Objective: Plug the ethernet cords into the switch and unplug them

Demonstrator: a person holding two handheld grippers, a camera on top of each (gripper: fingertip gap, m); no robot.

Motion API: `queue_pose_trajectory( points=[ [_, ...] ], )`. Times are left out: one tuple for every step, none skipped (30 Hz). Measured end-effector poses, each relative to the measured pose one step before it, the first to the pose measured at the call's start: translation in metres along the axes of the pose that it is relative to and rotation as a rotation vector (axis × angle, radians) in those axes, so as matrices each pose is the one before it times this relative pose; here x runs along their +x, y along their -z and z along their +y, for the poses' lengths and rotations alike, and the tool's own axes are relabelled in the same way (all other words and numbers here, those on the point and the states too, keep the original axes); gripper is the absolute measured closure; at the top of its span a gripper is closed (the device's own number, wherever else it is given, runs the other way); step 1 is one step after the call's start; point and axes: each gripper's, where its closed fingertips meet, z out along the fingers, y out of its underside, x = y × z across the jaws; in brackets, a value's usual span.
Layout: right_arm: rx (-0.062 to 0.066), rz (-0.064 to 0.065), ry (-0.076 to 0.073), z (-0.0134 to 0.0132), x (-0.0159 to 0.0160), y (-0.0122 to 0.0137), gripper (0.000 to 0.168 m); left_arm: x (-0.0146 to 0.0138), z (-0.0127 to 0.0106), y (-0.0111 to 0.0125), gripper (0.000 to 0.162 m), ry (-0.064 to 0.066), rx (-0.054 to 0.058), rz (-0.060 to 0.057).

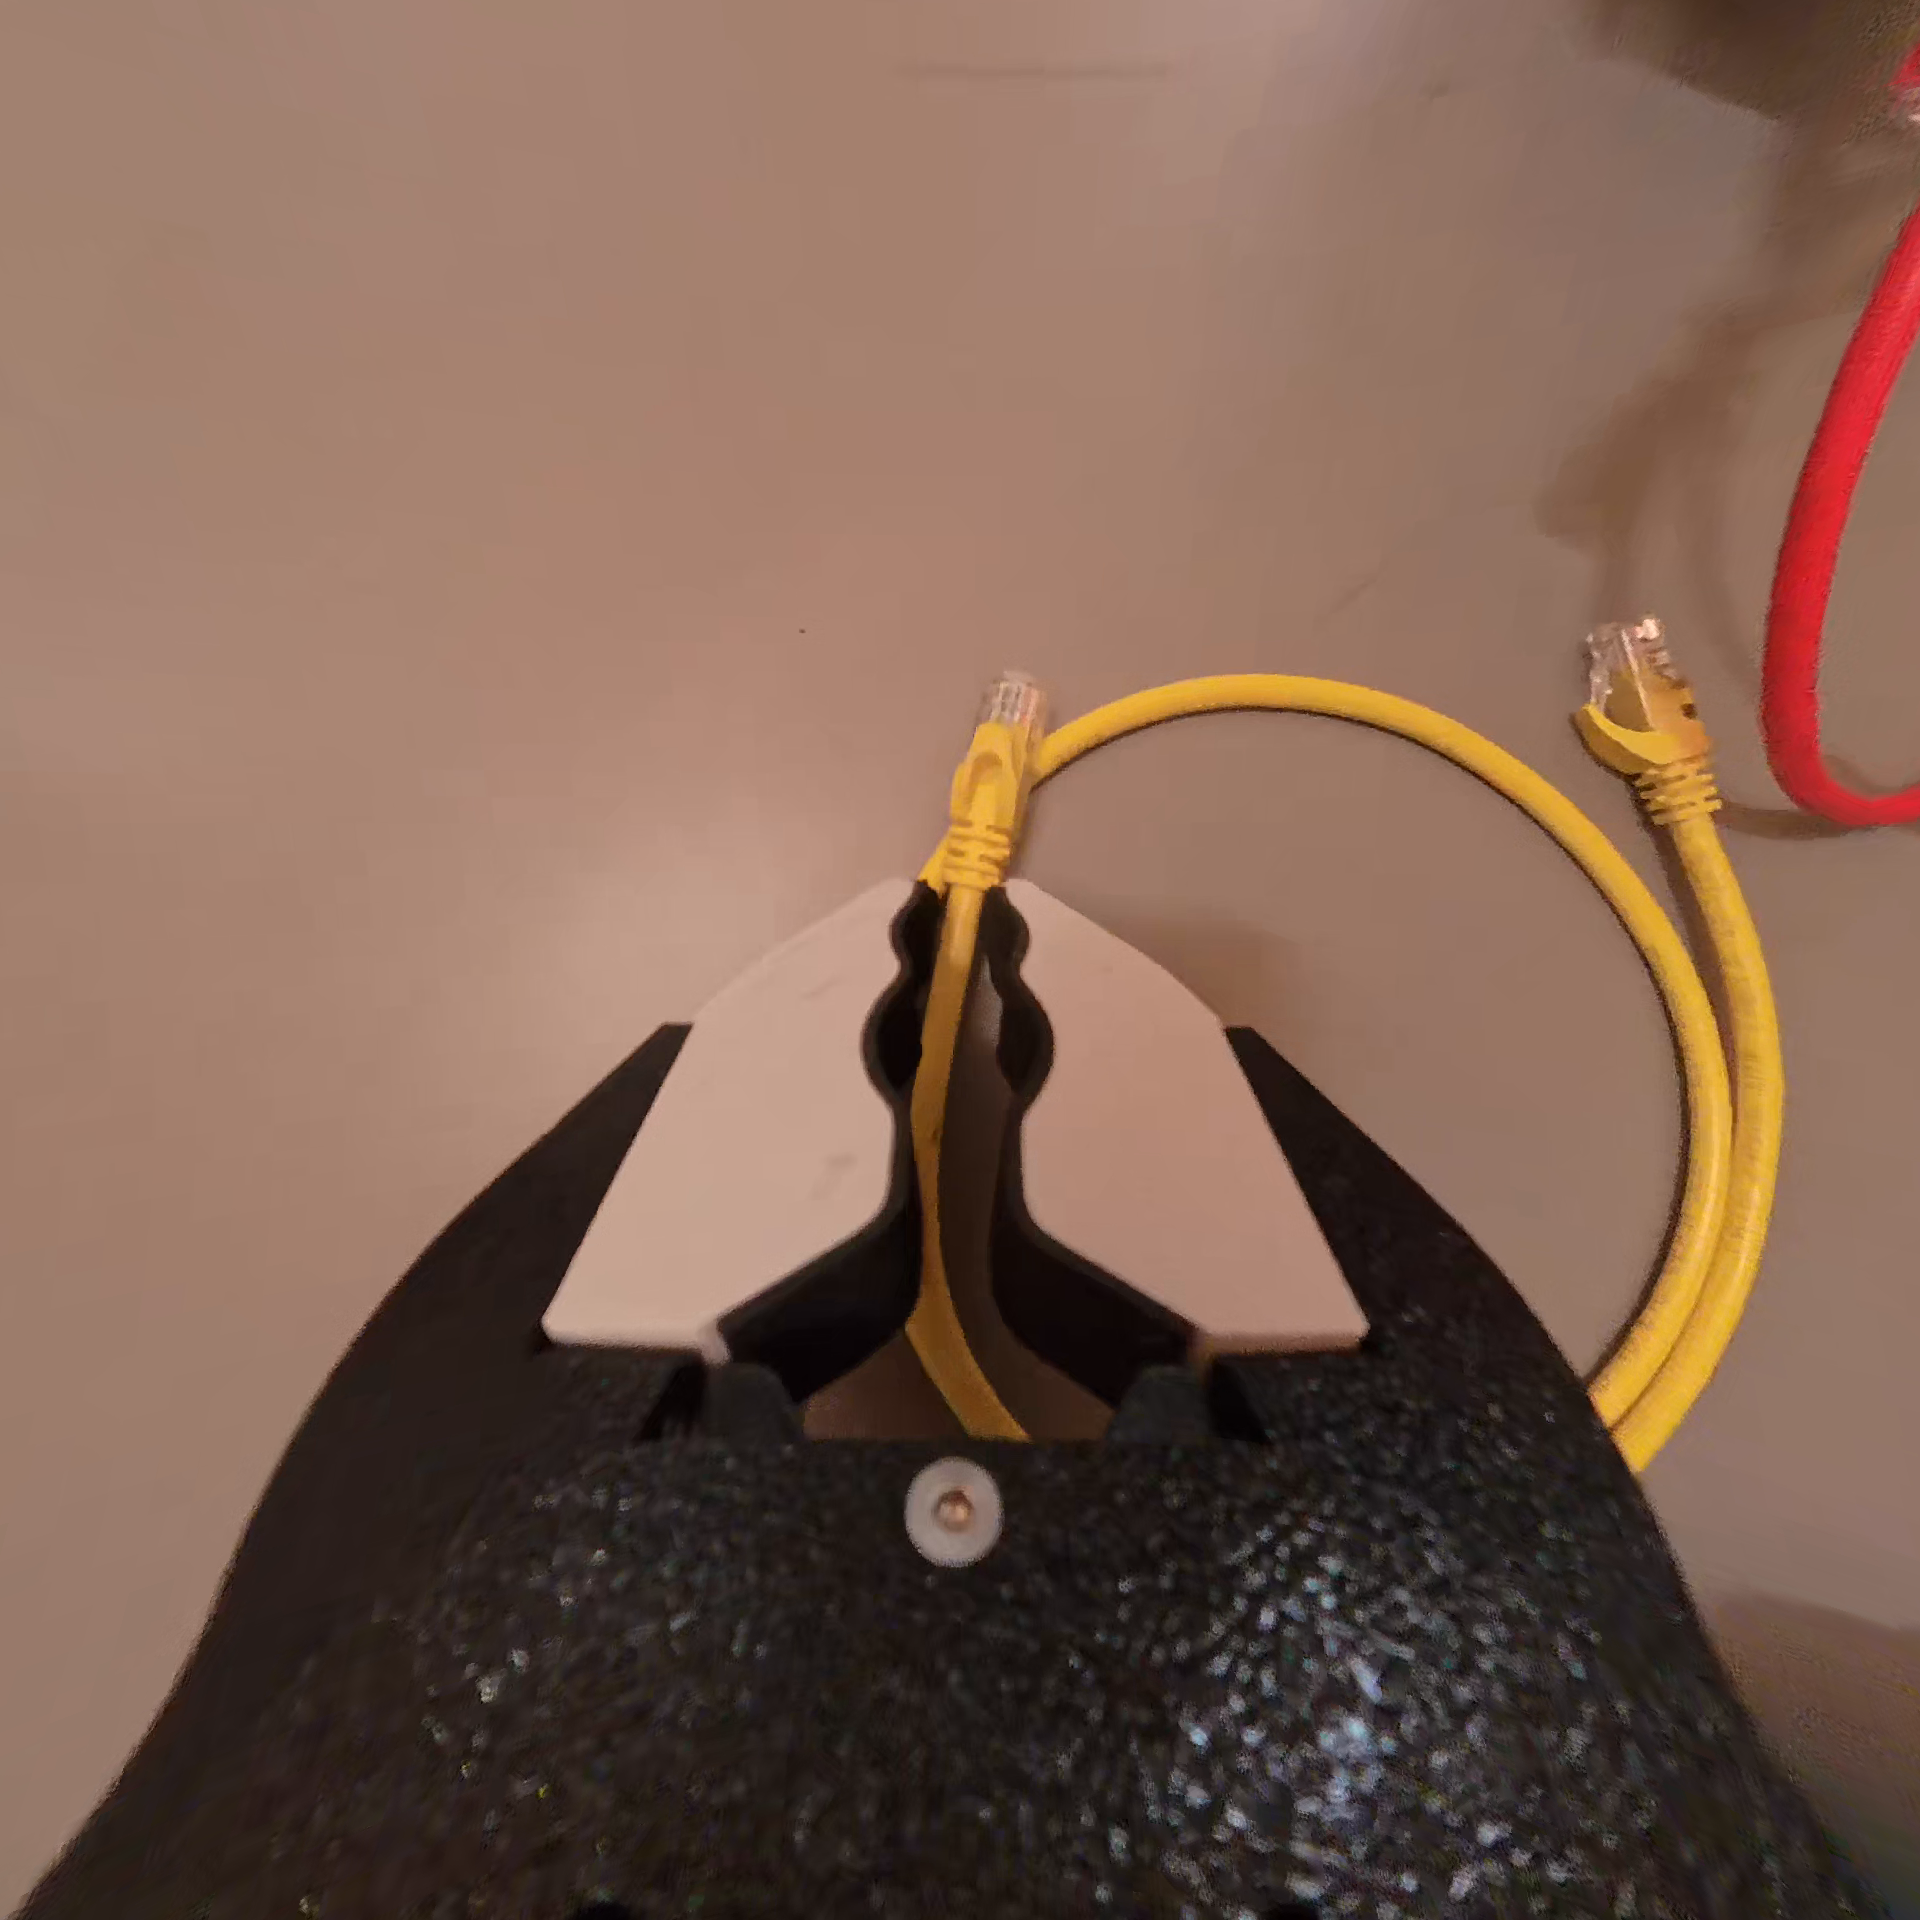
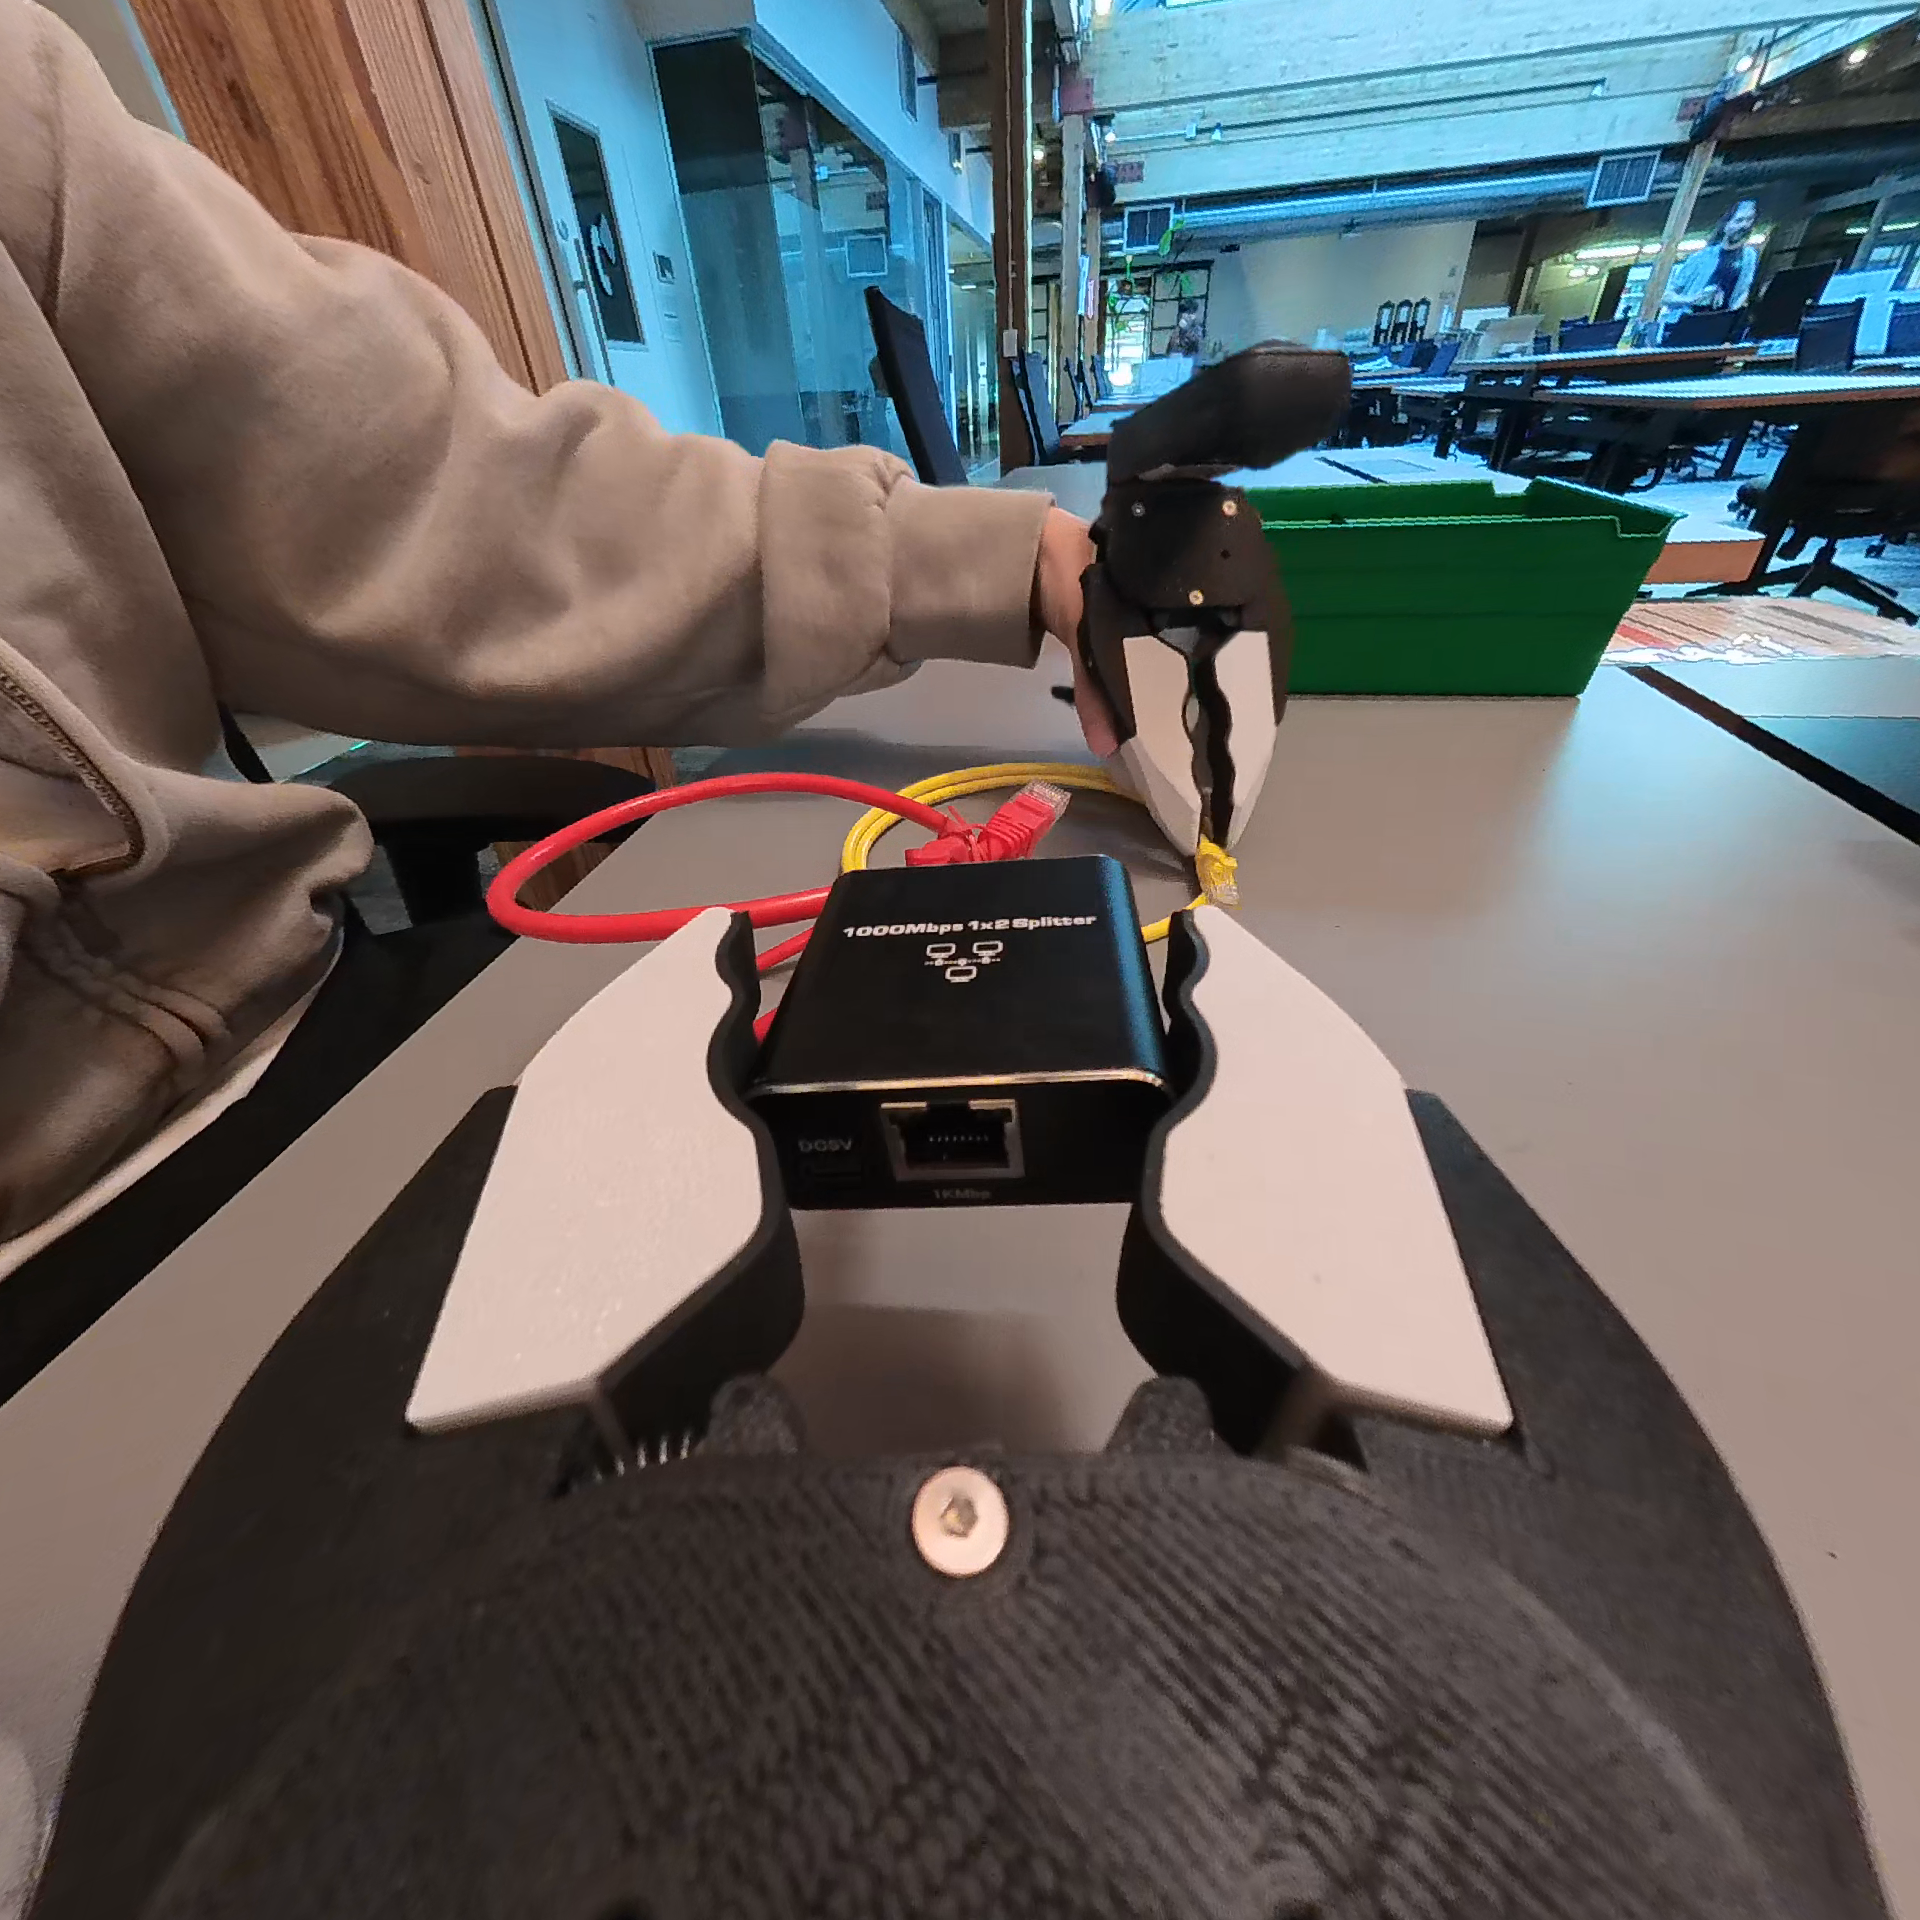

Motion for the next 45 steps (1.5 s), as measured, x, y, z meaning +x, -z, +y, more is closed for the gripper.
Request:
queue_pose_trajectory(
  points=[
    [-0.0008,-0.0002,-0.0008,0.00009,0.00006,-0.00009,0.092,0.00052,-0.00046,-0.00188,0.153,0.0005,0.0076,0.0150],
    [-0.0003,0.0000,-0.0002,0.00004,-0.00009,-0.00005,0.092,0.00014,-0.00082,-0.00201,0.153,-0.0003,0.0105,0.0066],
    [0.0002,0.0005,0.0005,-0.00002,0.00010,-0.00001,0.092,0.00017,-0.00128,-0.00181,0.153,0.0001,0.0149,0.0014],
    [-0.0004,-0.0013,0.0005,0.00005,-0.00028,-0.00011,0.092,-0.00009,-0.00113,-0.00151,0.153,0.0003,0.0137,-0.0034],
    [-0.0009,-0.0007,0.0003,0.00012,-0.00008,-0.00007,0.092,-0.00085,-0.00069,-0.00114,0.154,0.0023,0.0104,-0.0109],
    [-0.0004,0.0003,-0.0008,0.00005,0.00013,0.00002,0.092,-0.00039,-0.00060,-0.00070,0.154,0.0022,0.0104,-0.0093],
    [0.0009,-0.0001,-0.0011,-0.00012,0.00006,0.00007,0.092,0.00005,-0.00061,-0.00072,0.155,-0.0069,0.0117,-0.0085],
    [0.0014,-0.0009,-0.0012,-0.00019,0.00002,0.00010,0.092,-0.00029,-0.00024,-0.00025,0.155,-0.0106,0.0088,-0.0139],
    [0.0010,0.0000,-0.0012,-0.00014,0.00014,0.00013,0.092,0.00000,0.00021,0.00004,0.155,-0.0080,0.0023,-0.0164],
    [0.0001,-0.0001,0.0009,0.00000,-0.00017,-0.00006,0.092,-0.00001,0.00033,0.00035,0.156,-0.0098,-0.0042,-0.0186],
    [-0.0006,-0.0001,0.0018,0.00009,-0.00017,0.00006,0.092,0.00016,0.00040,0.00043,0.157,-0.0164,-0.0099,-0.0190],
    [-0.0001,-0.0009,0.0006,0.00002,-0.00015,-0.00006,0.092,0.00074,0.00032,0.00041,0.157,-0.0213,-0.0130,-0.0146],
    [0.0001,-0.0001,-0.0001,-0.00001,-0.00002,-0.00001,0.092,0.00192,-0.00045,0.00028,0.157,-0.0197,-0.0095,-0.0063],
    [-0.0001,-0.0001,0.0008,0.00002,-0.00010,0.00001,0.092,0.00295,-0.00181,0.00028,0.157,-0.0164,-0.0020,0.0009],
    [-0.0002,-0.0020,0.0009,0.00003,-0.00035,-0.00012,0.092,0.00195,-0.00271,0.00056,0.157,-0.0117,0.0025,-0.0020],
    [-0.0013,-0.0009,0.0003,0.00016,-0.00018,-0.00012,0.092,0.00066,-0.00302,0.00144,0.157,-0.0064,0.0043,-0.0068],
    [-0.0009,-0.0004,0.0007,0.00003,-0.00009,0.00000,0.092,-0.00073,-0.00404,0.00280,0.157,-0.0041,0.0106,-0.0115],
    [0.0009,-0.0009,0.0006,-0.00011,-0.00014,0.00001,0.092,-0.00114,-0.00552,0.00391,0.157,-0.0026,0.0207,-0.0133],
    [0.0021,0.0008,0.0002,-0.00015,0.00007,0.00021,0.092,-0.00066,-0.00644,0.00451,0.157,-0.0002,0.0250,-0.0090],
    [0.0015,0.0004,-0.0006,-0.00019,0.00010,0.00024,0.092,-0.00017,-0.00606,0.00434,0.157,-0.0008,0.0212,-0.0056],
    [0.0014,-0.0013,-0.0002,-0.00018,-0.00010,0.00011,0.092,-0.00029,-0.00570,0.00404,0.156,-0.0030,0.0177,-0.0075],
    [0.0000,0.0001,0.0004,0.00000,-0.00003,-0.00007,0.092,0.00017,-0.00562,0.00355,0.157,-0.0027,0.0161,-0.0056],
    [-0.0006,-0.0006,0.0003,0.00008,-0.00006,0.00004,0.092,0.00137,-0.00551,0.00298,0.156,-0.0036,0.0125,0.0014],
    [0.0003,-0.0005,0.0007,-0.00004,-0.00015,-0.00002,0.092,0.00136,-0.00509,0.00257,0.157,-0.0071,0.0061,-0.0019],
    [0.0004,-0.0005,0.0016,-0.00004,-0.00030,0.00006,0.092,0.00090,-0.00461,0.00204,0.157,-0.0110,-0.0005,-0.0068],
    [-0.0001,-0.0009,0.0017,0.00002,-0.00021,0.00009,0.092,0.00149,-0.00449,0.00175,0.157,-0.0110,-0.0045,-0.0038],
    [0.0003,-0.0006,0.0009,-0.00003,-0.00015,-0.00001,0.092,0.00135,-0.00506,0.00131,0.157,-0.0076,-0.0038,-0.0036],
    [0.0001,0.0007,0.0008,0.00000,-0.00006,0.00008,0.092,0.00117,-0.00564,0.00106,0.157,-0.0059,-0.0006,-0.0045],
    [-0.0001,-0.0004,0.0020,0.00003,-0.00027,-0.00004,0.092,0.00187,-0.00592,0.00077,0.157,-0.0071,0.0004,0.0004],
    [0.0000,-0.0002,0.0021,0.00001,-0.00023,-0.00005,0.092,0.00224,-0.00598,0.00037,0.156,-0.0085,0.0003,0.0019],
    [0.0008,0.0015,0.0020,-0.00018,-0.00001,0.00018,0.092,0.00193,-0.00609,0.00005,0.156,-0.0088,0.0004,-0.0015],
    [0.0015,-0.0004,0.0020,-0.00018,-0.00025,0.00012,0.092,0.00233,-0.00584,-0.00024,0.156,-0.0073,-0.0016,0.0015],
    [0.0020,-0.0017,0.0016,-0.00014,-0.00036,0.00030,0.092,0.00306,-0.00573,-0.00052,0.157,-0.0060,-0.0023,0.0056],
    [0.0017,0.0010,0.0008,-0.00021,0.00006,0.00017,0.092,0.00286,-0.00578,-0.00072,0.157,-0.0066,-0.0010,0.0033],
    [0.0006,-0.0002,0.0005,-0.00008,-0.00006,0.00003,0.092,0.00294,-0.00560,-0.00057,0.157,-0.0066,-0.0018,0.0043],
    [0.0002,-0.0009,0.0006,-0.00003,-0.00014,0.00006,0.092,0.00308,-0.00530,-0.00061,0.157,-0.0061,-0.0019,0.0068],
    [0.0001,-0.0004,0.0005,0.00000,-0.00015,0.00000,0.092,0.00272,-0.00521,-0.00033,0.157,-0.0063,-0.0004,0.0054],
    [-0.0002,0.0001,-0.0011,0.00003,0.00008,0.00001,0.092,0.00233,-0.00462,-0.00043,0.157,-0.0067,-0.0011,0.0045],
    [0.0007,0.0000,0.0001,-0.00008,0.00001,0.00009,0.092,0.00245,-0.00375,-0.00041,0.157,-0.0044,-0.0039,0.0070],
    [0.0010,-0.0009,0.0015,-0.00012,-0.00020,0.00015,0.092,0.00243,-0.00352,-0.00059,0.157,-0.0003,-0.0048,0.0072],
    [0.0014,-0.0012,0.0015,-0.00017,-0.00032,0.00006,0.092,0.00243,-0.00350,-0.00068,0.157,0.0026,-0.0045,0.0055],
    [0.0014,0.0001,0.0013,-0.00017,-0.00016,0.00020,0.092,0.00308,-0.00360,-0.00106,0.157,0.0019,-0.0059,0.0059],
    [0.0015,-0.0012,0.0002,-0.00019,-0.00013,0.00018,0.092,0.00337,-0.00329,-0.00147,0.157,-0.0008,-0.0102,0.0044],
    [0.0024,-0.0024,-0.0005,-0.00022,-0.00019,0.00024,0.092,0.00336,-0.00253,-0.00198,0.157,-0.0023,-0.0171,0.0012],
    [0.0032,-0.0002,-0.0001,-0.00042,-0.00001,0.00034,0.092,0.00371,-0.00240,-0.00265,0.157,-0.0034,-0.0199,0.0006]
  ],
)
